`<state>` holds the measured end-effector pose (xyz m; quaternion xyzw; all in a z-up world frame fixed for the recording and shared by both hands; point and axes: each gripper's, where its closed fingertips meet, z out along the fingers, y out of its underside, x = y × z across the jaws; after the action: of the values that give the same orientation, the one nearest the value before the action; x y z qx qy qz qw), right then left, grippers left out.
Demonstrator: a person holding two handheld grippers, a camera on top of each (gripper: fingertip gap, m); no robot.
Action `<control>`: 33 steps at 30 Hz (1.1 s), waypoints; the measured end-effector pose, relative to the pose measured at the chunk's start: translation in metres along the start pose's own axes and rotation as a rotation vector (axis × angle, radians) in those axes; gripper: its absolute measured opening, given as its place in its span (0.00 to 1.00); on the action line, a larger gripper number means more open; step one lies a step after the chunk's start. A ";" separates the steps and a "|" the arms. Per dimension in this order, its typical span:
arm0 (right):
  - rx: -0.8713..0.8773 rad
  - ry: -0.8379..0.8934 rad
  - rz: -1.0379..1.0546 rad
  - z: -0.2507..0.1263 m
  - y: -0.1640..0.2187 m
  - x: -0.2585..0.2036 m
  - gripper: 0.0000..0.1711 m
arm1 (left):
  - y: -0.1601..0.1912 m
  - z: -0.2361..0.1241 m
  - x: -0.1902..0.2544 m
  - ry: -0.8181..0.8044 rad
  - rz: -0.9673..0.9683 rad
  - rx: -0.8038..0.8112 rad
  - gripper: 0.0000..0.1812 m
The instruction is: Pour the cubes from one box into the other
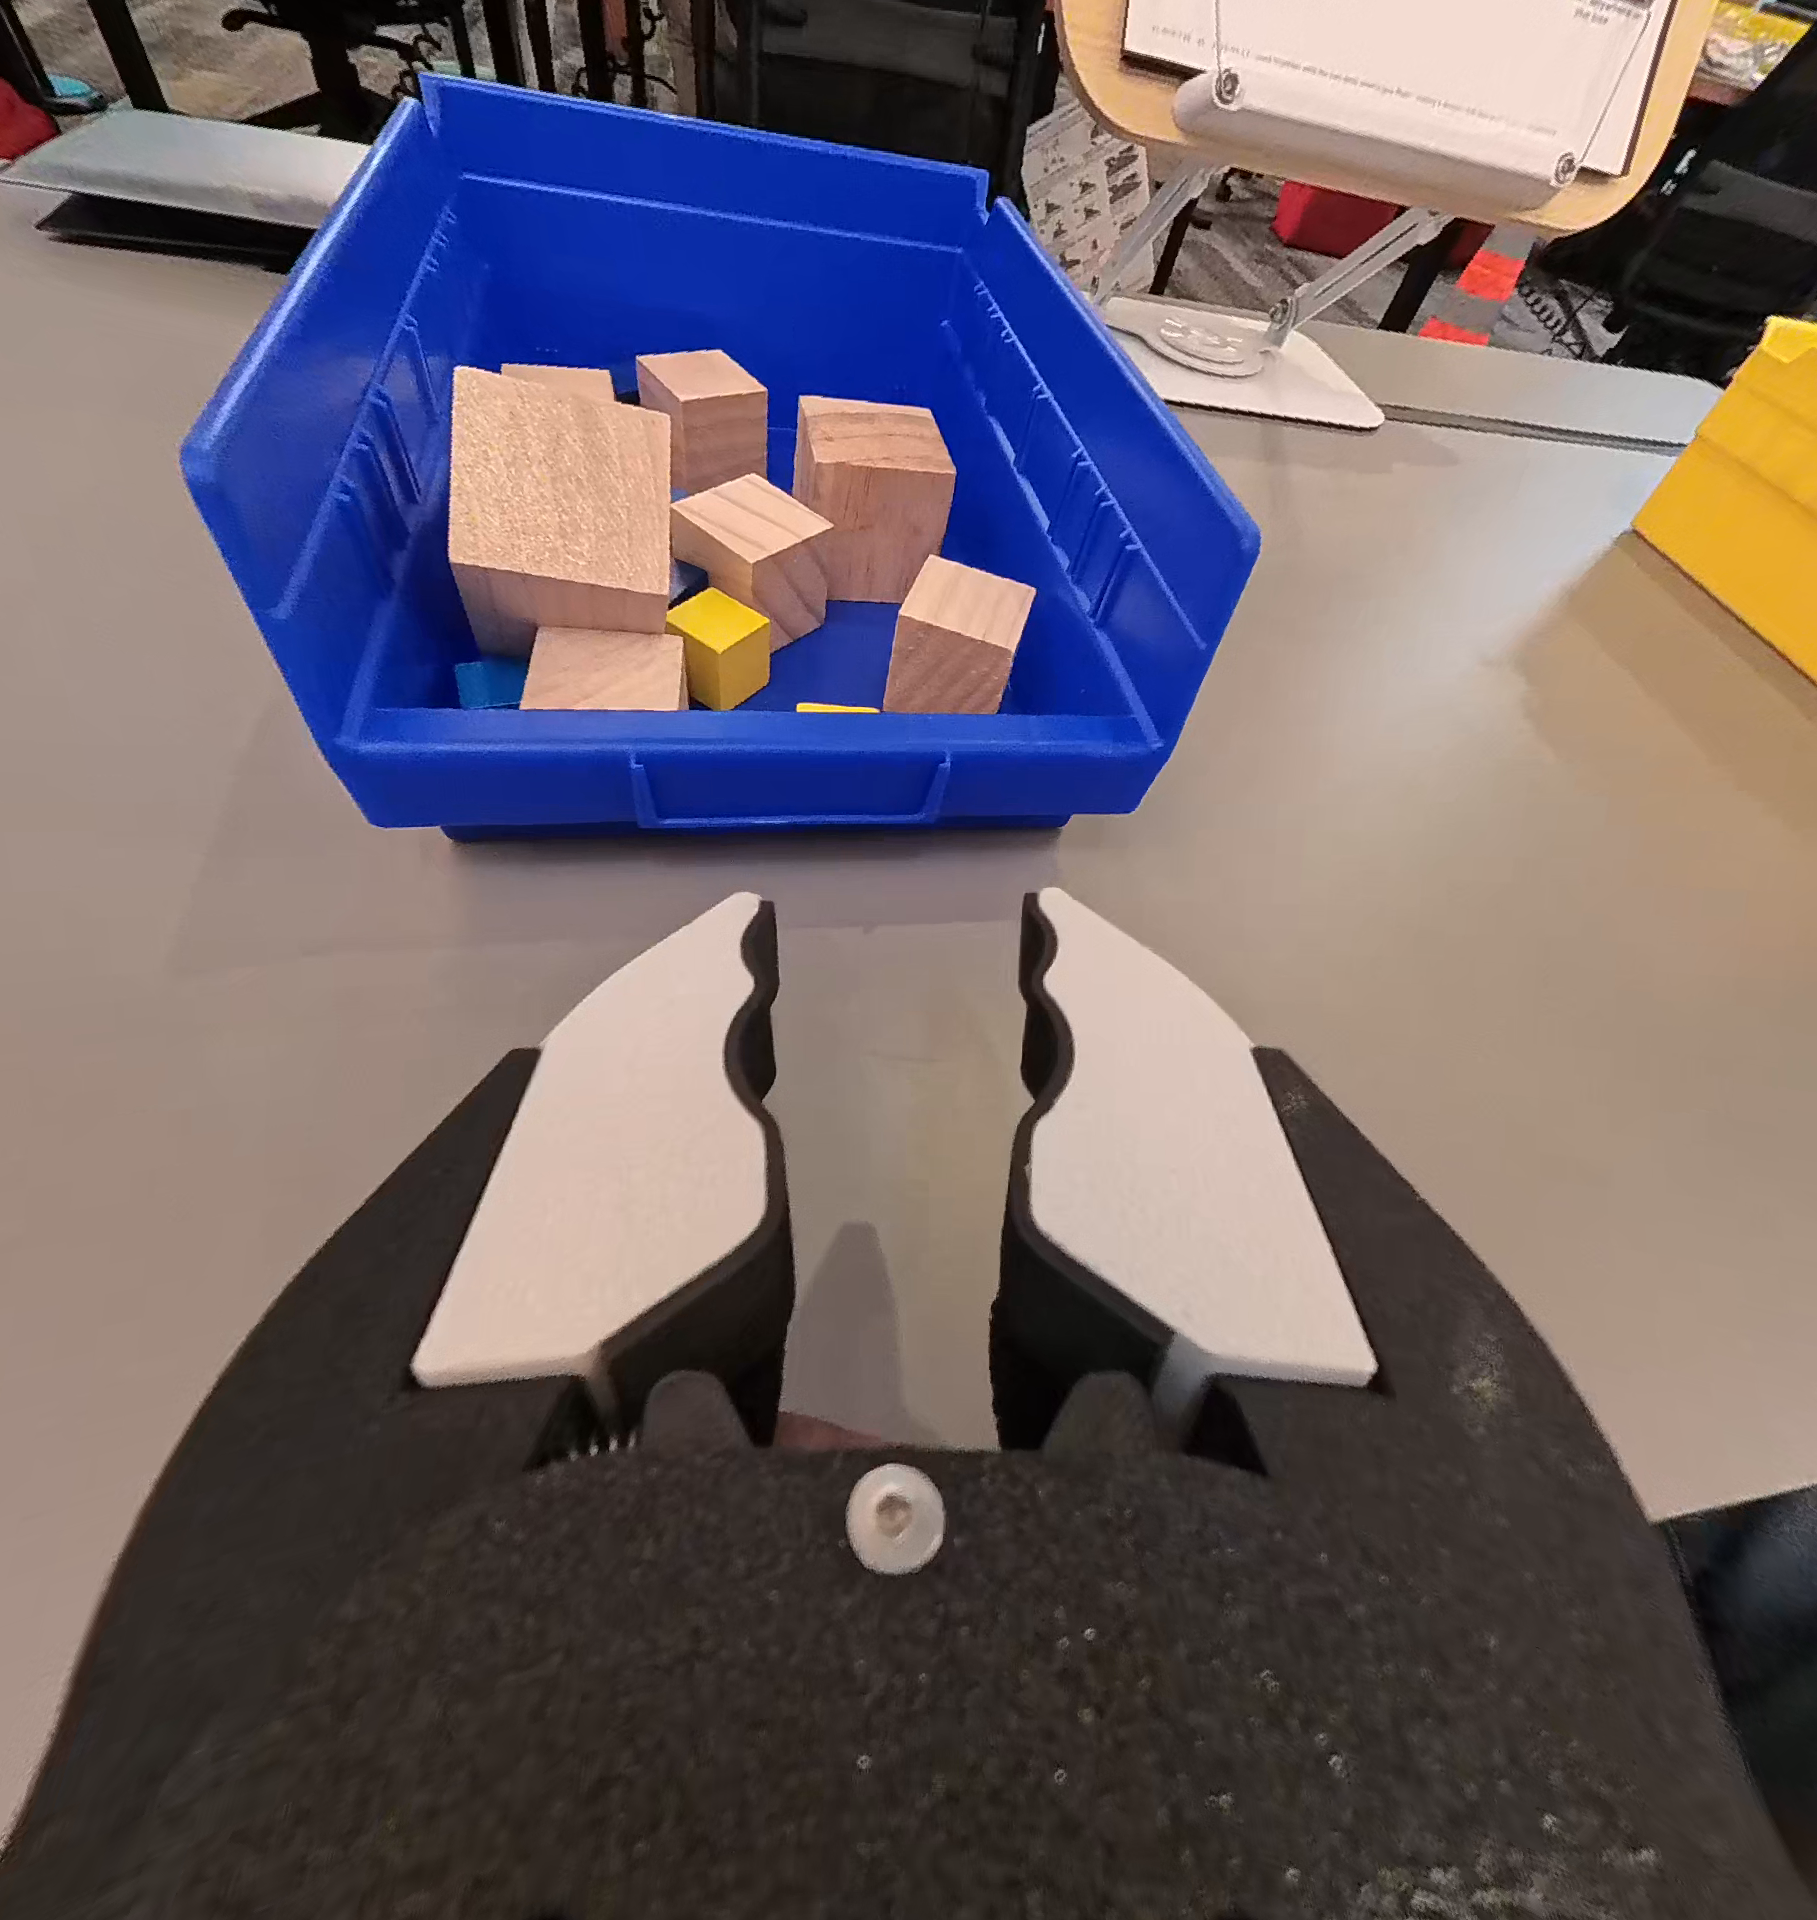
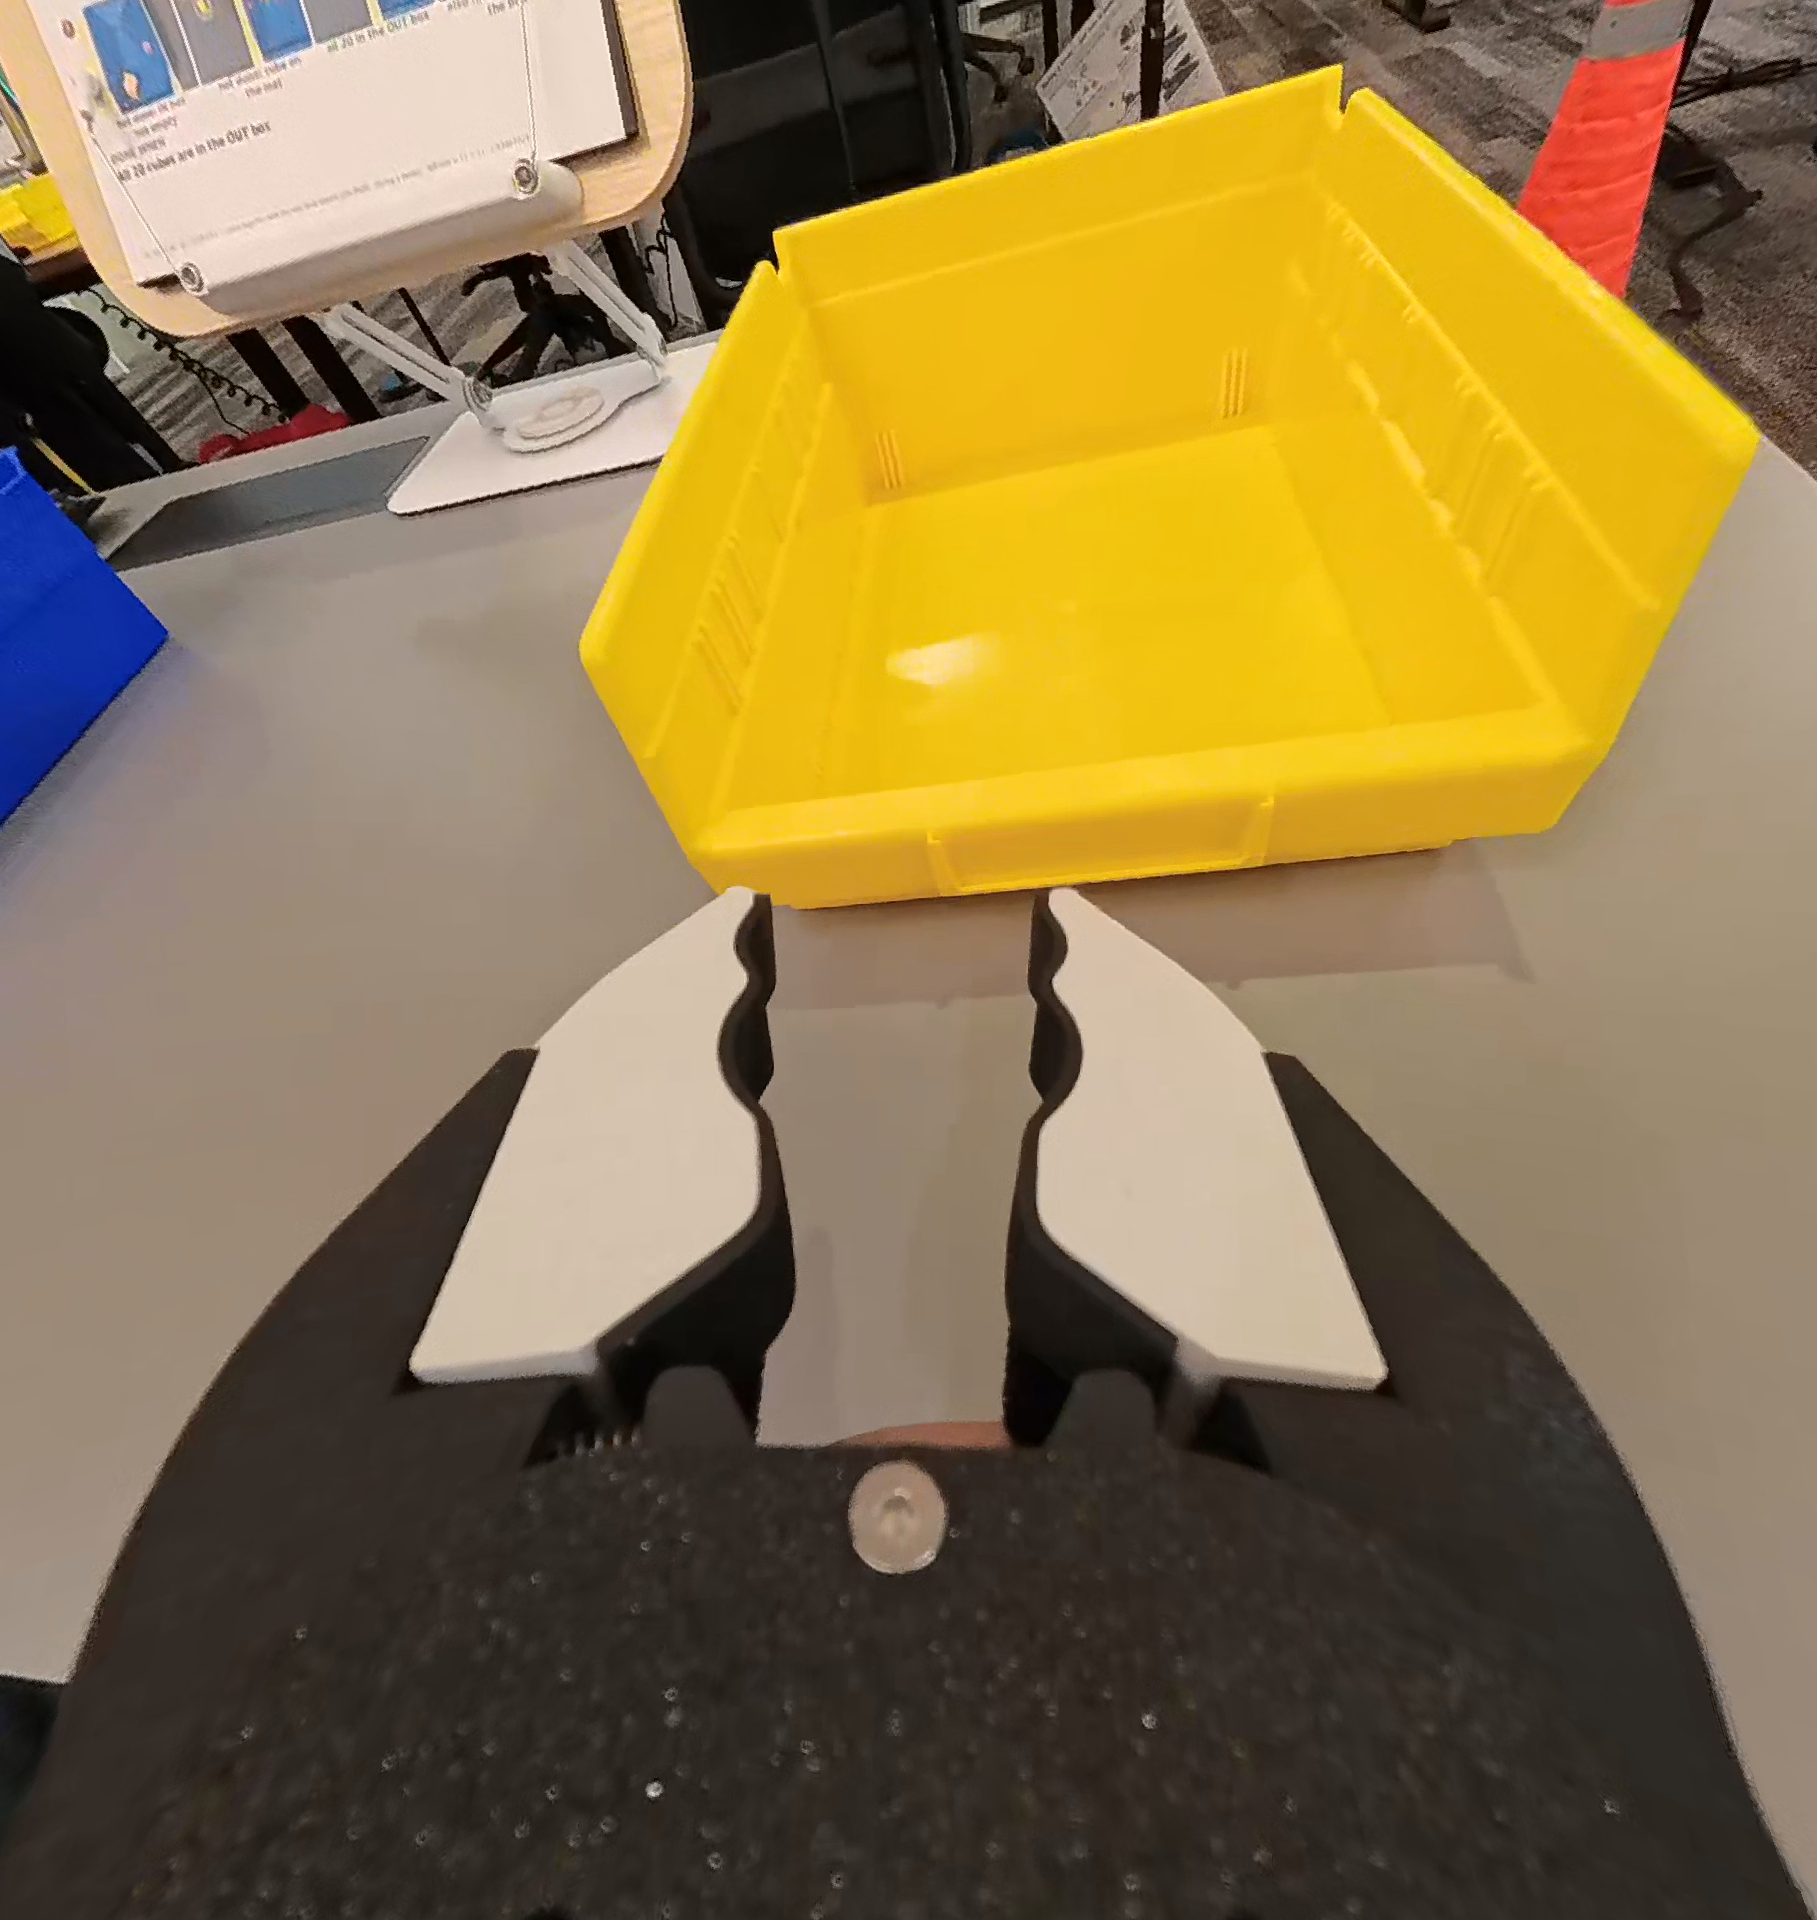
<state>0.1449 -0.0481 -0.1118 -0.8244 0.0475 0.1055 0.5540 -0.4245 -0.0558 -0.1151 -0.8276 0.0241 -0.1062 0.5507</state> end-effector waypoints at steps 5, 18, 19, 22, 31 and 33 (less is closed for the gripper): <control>-0.003 0.006 -0.030 0.001 0.001 -0.002 0.27 | 0.001 0.000 -0.002 0.002 -0.017 -0.007 0.24; -0.014 -0.123 -0.295 0.001 0.015 -0.106 0.29 | -0.099 -0.006 -0.053 -0.040 -0.020 -0.064 0.25; -0.046 -0.155 -0.270 0.002 0.022 -0.116 0.29 | -0.107 0.004 -0.065 -0.056 -0.031 -0.125 0.27; -0.080 -0.250 -0.174 0.004 0.028 -0.136 0.30 | -0.124 0.047 -0.095 -0.045 -0.048 -0.274 0.30; -0.042 -0.294 -0.200 0.005 0.027 -0.147 0.34 | -0.105 0.158 -0.165 -0.083 -0.143 -0.707 0.29; -0.053 -0.305 -0.198 0.007 0.030 -0.151 0.34 | -0.111 0.178 -0.163 -0.059 -0.179 -0.705 0.28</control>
<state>-0.0085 -0.0591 -0.1074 -0.8138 -0.1213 0.1755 0.5406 -0.5563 0.1746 -0.1036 -0.9682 -0.0291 -0.1150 0.2204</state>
